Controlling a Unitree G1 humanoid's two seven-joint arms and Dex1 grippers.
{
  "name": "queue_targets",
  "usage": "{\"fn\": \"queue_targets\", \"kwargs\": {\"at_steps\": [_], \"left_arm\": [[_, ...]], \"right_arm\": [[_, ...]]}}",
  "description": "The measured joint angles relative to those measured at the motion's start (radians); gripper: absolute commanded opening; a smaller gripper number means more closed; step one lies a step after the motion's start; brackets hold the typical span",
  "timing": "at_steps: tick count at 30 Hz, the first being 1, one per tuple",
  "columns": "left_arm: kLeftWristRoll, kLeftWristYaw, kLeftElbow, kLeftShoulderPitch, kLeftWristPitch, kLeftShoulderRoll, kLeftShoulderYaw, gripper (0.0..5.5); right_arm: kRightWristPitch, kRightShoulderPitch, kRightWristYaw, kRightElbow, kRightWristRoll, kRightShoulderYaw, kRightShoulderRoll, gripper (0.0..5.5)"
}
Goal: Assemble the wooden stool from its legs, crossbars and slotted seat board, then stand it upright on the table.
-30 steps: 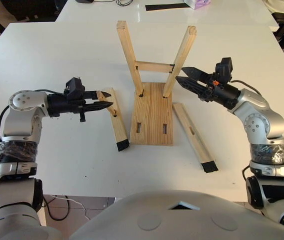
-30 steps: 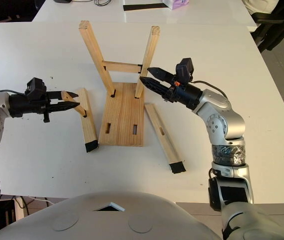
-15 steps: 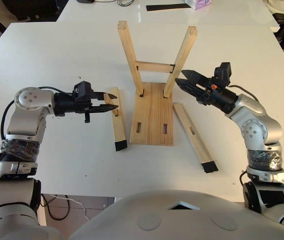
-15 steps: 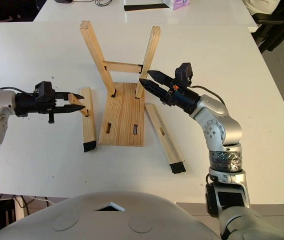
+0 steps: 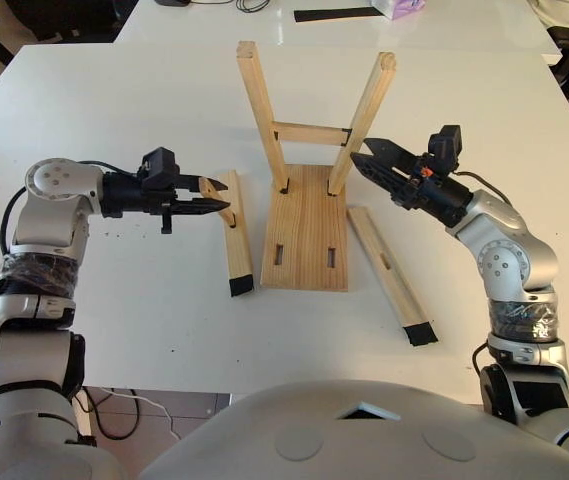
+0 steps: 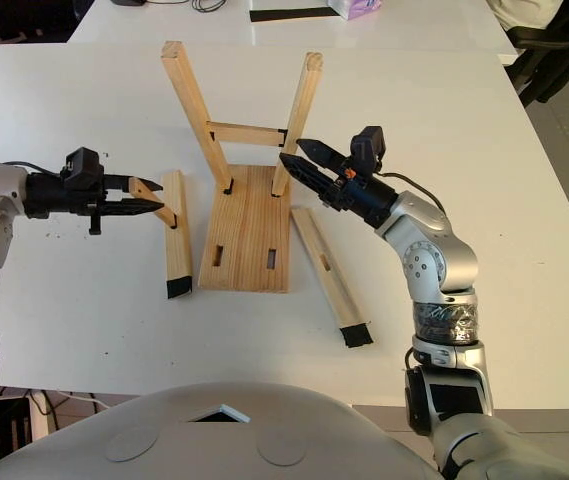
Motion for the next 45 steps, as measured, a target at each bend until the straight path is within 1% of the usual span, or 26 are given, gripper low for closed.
{"fn": "queue_targets", "kwargs": {"at_steps": [12,17,18,21,23,26,30,32,37,39,41,43,45], "left_arm": [[0.053,-0.013,0.101,-0.108,-0.095,-0.033,-0.068,1.30],[0.064,-0.022,0.139,-0.133,-0.116,-0.049,-0.078,1.30],[0.066,-0.010,0.157,-0.145,-0.121,-0.054,-0.075,1.67],[0.134,0.054,0.218,-0.134,-0.092,-0.071,-0.076,2.08],[0.134,0.059,0.224,-0.115,-0.072,-0.095,-0.075,2.41],[0.130,0.063,0.183,-0.111,-0.053,-0.085,-0.033,2.41],[0.076,0.067,-0.005,-0.032,0.026,-0.010,0.060,2.41],[0.030,0.071,-0.156,0.084,0.096,0.050,0.125,2.41],[-0.070,0.131,-0.454,0.286,0.254,0.102,0.249,2.41],[-0.096,0.204,-0.558,0.331,0.304,0.100,0.301,2.41],[-0.102,0.299,-0.609,0.339,0.331,0.081,0.343,2.41],[-0.104,0.432,-0.647,0.332,0.358,0.036,0.387,2.41],[-0.099,0.619,-0.686,0.308,0.383,-0.051,0.422,2.41]], "right_arm": [[-0.039,0.000,-0.023,0.025,-0.006,-0.002,0.035,2.57],[-0.053,0.000,-0.029,0.030,-0.007,-0.002,0.043,2.57],[-0.056,0.000,-0.030,0.033,-0.007,-0.003,0.044,2.57],[-0.064,-0.002,-0.031,0.040,-0.007,-0.007,0.047,2.57],[-0.073,-0.002,-0.038,0.042,-0.007,-0.014,0.054,2.57],[-0.077,0.005,-0.048,0.040,-0.007,-0.016,0.064,2.57],[-0.084,0.035,-0.058,0.033,-0.008,-0.022,0.071,2.57],[-0.088,0.064,-0.066,0.024,-0.008,-0.022,0.074,2.57],[-0.095,0.112,-0.085,-0.002,-0.009,-0.024,0.076,2.57],[-0.096,0.120,-0.096,-0.009,-0.009,-0.029,0.076,2.57],[-0.096,0.125,-0.104,-0.018,-0.007,-0.034,0.075,2.57],[-0.096,0.133,-0.112,-0.028,-0.004,-0.040,0.075,2.57],[-0.095,0.149,-0.115,-0.038,-0.002,-0.048,0.075,2.57]]}}
